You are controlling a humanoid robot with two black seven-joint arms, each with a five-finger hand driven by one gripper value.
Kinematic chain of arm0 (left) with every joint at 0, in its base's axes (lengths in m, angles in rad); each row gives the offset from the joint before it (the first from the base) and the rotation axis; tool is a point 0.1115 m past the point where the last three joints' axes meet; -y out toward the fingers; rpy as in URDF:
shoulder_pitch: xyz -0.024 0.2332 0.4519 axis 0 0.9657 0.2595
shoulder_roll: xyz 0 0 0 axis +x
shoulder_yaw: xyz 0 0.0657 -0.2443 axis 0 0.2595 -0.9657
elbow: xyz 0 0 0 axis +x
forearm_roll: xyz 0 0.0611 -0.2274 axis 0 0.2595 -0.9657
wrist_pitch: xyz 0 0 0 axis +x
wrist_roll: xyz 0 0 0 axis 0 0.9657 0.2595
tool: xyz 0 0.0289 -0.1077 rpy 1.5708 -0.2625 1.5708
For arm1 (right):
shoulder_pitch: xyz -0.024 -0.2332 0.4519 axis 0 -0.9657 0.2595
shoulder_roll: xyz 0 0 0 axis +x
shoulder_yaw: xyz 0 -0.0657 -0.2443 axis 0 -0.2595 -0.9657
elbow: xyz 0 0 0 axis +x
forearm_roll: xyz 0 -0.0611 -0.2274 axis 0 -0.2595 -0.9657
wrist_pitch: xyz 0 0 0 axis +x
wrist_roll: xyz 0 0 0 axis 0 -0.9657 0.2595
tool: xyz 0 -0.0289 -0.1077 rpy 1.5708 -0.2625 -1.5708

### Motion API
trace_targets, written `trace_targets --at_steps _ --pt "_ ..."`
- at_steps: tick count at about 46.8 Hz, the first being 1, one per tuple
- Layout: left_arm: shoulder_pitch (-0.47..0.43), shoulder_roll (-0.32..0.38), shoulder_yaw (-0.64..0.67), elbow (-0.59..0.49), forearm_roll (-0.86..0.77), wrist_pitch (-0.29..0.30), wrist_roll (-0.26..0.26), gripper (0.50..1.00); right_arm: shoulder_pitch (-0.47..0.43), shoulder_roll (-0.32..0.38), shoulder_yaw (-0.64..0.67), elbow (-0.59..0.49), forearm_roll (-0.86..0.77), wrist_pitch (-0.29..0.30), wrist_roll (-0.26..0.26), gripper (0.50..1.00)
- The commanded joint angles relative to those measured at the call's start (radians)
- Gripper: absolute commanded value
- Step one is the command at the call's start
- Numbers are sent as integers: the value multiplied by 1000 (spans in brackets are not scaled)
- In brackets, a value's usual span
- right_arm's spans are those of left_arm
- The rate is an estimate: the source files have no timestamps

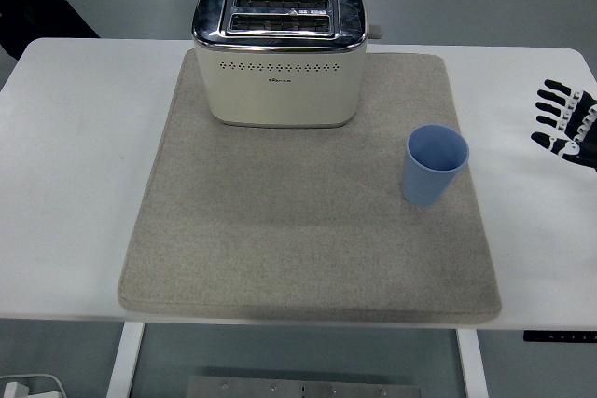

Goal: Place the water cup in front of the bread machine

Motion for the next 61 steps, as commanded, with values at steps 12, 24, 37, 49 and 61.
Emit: trace_targets --at_steps 12,24,37,49,61 --pt "0 0 0 0 0 1 0 1000 -85 -15 3 90 -98 -106 0 911" --pt "0 0 0 0 0 -1 0 1000 -112 40 5 122 -175 -212 0 911" --pt "0 0 0 0 0 -1 0 1000 -131 53 6 188 -175 -215 0 911" --pt "-1 0 0 0 0 1 0 1000 -123 112 6 191 -178 -266 0 911" --pt "0 0 0 0 0 1 0 1000 -111 157 6 188 -199 -278 0 911"
